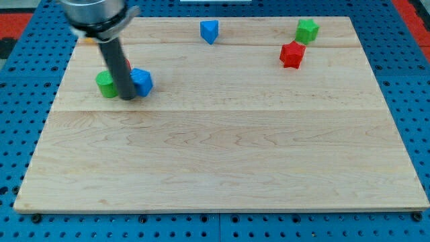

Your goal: Slide the blue cube closer to the blue triangle

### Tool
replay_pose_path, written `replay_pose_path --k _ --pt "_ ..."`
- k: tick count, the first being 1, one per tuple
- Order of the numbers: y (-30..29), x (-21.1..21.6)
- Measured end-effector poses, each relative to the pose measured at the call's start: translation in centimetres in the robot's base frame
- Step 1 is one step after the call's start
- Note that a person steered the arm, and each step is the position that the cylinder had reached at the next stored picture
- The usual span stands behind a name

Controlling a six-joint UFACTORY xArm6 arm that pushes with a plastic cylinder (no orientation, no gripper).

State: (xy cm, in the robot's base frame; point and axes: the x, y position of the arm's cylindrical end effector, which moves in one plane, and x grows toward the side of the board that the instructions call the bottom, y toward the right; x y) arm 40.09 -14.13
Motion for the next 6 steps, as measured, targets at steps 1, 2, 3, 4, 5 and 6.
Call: replay_pose_path --k 1,2,3,4,5,6 --pt "3.8 -3.7" --pt "3.9 -8.4" --pt "3.5 -12.7" --pt "2.3 -13.6" --pt "0.2 -13.9" --pt "0.4 -15.5"
